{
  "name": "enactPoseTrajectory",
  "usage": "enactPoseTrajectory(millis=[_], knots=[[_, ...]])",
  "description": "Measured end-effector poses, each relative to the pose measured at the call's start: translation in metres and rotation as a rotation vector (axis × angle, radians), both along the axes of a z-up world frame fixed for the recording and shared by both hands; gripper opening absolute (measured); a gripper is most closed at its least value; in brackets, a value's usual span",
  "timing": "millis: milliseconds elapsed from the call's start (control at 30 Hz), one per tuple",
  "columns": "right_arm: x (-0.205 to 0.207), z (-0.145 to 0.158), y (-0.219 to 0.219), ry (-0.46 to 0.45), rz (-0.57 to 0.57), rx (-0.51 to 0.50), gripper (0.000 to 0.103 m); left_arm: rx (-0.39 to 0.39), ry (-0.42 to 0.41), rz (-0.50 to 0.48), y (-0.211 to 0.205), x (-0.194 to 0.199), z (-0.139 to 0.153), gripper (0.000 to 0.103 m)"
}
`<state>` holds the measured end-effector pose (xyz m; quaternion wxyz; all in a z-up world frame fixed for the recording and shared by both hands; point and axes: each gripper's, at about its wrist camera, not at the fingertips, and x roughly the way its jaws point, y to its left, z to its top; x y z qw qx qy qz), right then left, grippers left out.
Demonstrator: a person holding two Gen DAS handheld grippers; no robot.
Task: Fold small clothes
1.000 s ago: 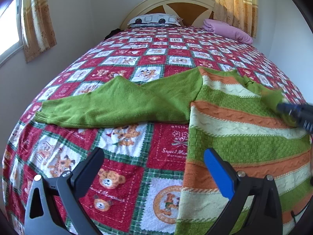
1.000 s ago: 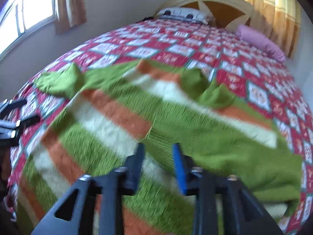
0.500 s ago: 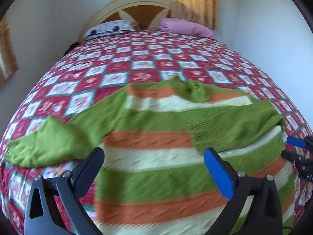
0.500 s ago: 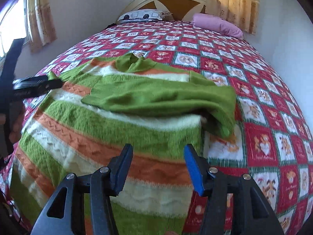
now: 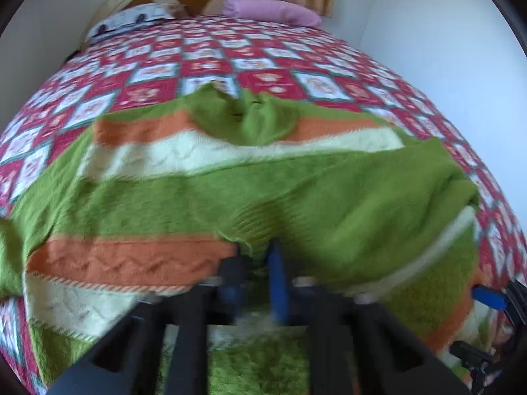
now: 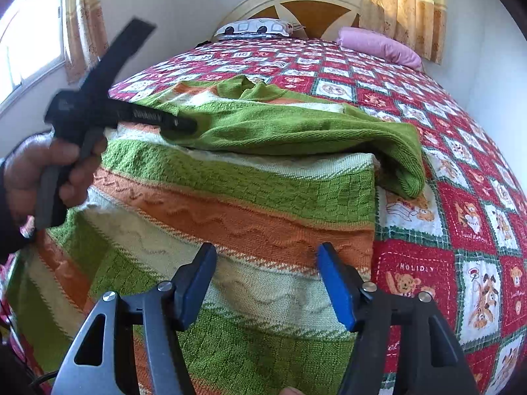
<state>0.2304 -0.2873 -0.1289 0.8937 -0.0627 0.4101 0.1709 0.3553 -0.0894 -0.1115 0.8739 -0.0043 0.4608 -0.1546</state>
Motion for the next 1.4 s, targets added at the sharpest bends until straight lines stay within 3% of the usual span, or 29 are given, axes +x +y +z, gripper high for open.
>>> enactPoseTrajectory(millis=[267, 467, 600, 700, 800, 933, 1033, 1100, 1167, 1233, 1400], knots=[[-0.004, -0.005, 0.004, -0.026, 0.002, -0.025, 0.067, -0.042, -0.183, 0.001, 0.023, -0.028, 0.079, 0.008], [-0.005, -0.006, 0.003, -0.028, -0.004, -0.026, 0.067, -0.080, -0.262, 0.071, 0.055, -0.028, 0.110, 0.008], [-0.005, -0.002, 0.000, -0.016, -0.004, -0.012, 0.067, -0.079, -0.250, 0.133, 0.076, -0.018, 0.095, 0.008], [-0.001, 0.021, -0.023, -0.035, -0.072, 0.091, 0.067, -0.076, -0.202, 0.153, 0.083, -0.012, 0.075, 0.008], [0.027, 0.033, -0.040, -0.036, -0.219, 0.024, 0.067, -0.096, -0.165, 0.161, 0.088, -0.009, 0.061, 0.008], [0.084, 0.014, -0.037, 0.028, -0.274, -0.062, 0.067, -0.124, -0.154, 0.170, 0.089, -0.005, 0.056, 0.008], [0.104, 0.011, -0.054, -0.012, -0.377, -0.042, 0.067, -0.149, -0.157, 0.173, 0.091, -0.005, 0.059, 0.008], [0.106, 0.006, -0.070, 0.014, -0.425, 0.015, 0.053, -0.157, -0.165, 0.171, 0.092, -0.009, 0.061, 0.008], [0.096, 0.002, -0.069, 0.018, -0.375, 0.032, 0.018, -0.165, -0.164, 0.174, 0.096, -0.011, 0.059, 0.008], [0.079, -0.003, -0.058, -0.003, -0.308, -0.028, 0.004, -0.169, -0.144, 0.176, 0.100, -0.008, 0.050, 0.008], [0.070, 0.000, -0.062, -0.003, -0.265, -0.090, 0.004, -0.113, -0.071, 0.222, 0.106, 0.010, 0.014, 0.008]])
